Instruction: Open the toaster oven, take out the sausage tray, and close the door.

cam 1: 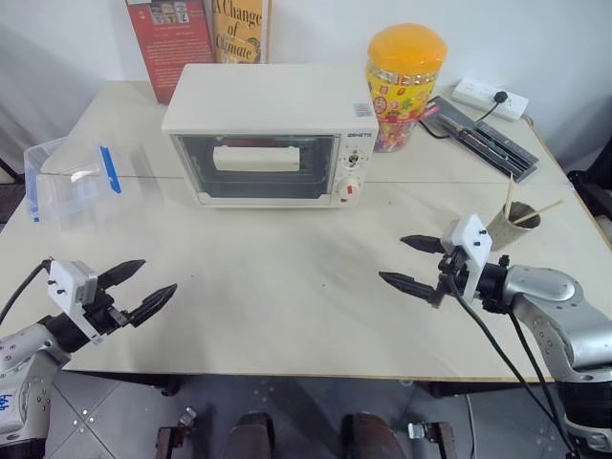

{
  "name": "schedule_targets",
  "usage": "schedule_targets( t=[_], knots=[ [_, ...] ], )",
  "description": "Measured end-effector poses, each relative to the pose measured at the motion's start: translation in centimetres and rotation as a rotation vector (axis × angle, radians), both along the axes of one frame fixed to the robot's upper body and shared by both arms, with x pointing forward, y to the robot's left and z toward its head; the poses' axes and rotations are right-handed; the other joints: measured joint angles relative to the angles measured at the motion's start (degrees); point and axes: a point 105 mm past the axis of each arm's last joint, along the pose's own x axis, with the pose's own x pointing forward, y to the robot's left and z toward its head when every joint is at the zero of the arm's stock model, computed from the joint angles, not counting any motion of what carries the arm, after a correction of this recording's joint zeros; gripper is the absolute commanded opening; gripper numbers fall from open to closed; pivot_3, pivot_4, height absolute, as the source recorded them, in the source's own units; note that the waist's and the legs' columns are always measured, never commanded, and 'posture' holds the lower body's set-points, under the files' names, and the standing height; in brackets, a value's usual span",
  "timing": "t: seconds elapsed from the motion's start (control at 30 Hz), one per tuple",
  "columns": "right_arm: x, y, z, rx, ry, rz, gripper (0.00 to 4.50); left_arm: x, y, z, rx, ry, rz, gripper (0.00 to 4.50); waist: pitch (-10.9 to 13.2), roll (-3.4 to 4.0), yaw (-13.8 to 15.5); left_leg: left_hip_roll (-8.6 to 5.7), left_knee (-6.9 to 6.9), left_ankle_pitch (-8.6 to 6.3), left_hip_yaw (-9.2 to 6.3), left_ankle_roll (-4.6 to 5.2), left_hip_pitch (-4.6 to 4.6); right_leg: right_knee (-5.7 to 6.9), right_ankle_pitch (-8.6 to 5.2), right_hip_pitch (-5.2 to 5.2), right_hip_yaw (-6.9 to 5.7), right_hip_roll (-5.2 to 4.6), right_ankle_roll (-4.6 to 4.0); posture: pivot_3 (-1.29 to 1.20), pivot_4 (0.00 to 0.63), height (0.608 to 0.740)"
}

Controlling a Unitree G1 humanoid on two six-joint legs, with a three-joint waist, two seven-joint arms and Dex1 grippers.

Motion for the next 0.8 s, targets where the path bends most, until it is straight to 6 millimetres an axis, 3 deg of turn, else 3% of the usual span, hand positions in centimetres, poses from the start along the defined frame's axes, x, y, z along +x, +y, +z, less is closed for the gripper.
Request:
schedule_targets(
  t=[0.3, 0.47, 0.8],
  knots=[
    [0.8, 2.2, 1.8, 0.024, -0.002, 0.061, 4.5, 0.6, 0.8, 0.0, 0.021, 0.009, 0.072, 4.47, 0.0, 0.0, -0.19, 0.02, 0.02, 0.0, 0.01, 0.0, 0.01, 0.04, 0.0, -0.02, 0.0, 0.01, -0.01, 0.0, 0.15, 0.74],
    [2.5, 6.7, 4.4, 0.07, -0.029, 0.162, 4.5, 1.7, 0.7, 1.6, -0.006, -0.029, 0.085, 4.47, 0.02, 0.01, -0.67, 0.04, 0.16, 0.0, -0.01, -0.01, 0.01, 0.36, 0.01, -0.09, 0.0, 0.0, -0.02, 0.0, 0.15, 0.74],
    [6.1, 13.2, 8.1, 0.078, -0.134, 0.296, 4.5, 2.1, 1.8, 5.0, -0.108, -0.159, 0.097, 4.47, 0.13, 0.02, -2.0, 0.06, 0.32, -0.01, 0.0, -0.02, -0.02, 0.64, 0.01, -0.2, -0.05, -0.02, -0.02, 0.0, 0.15, 0.74]
  ],
)
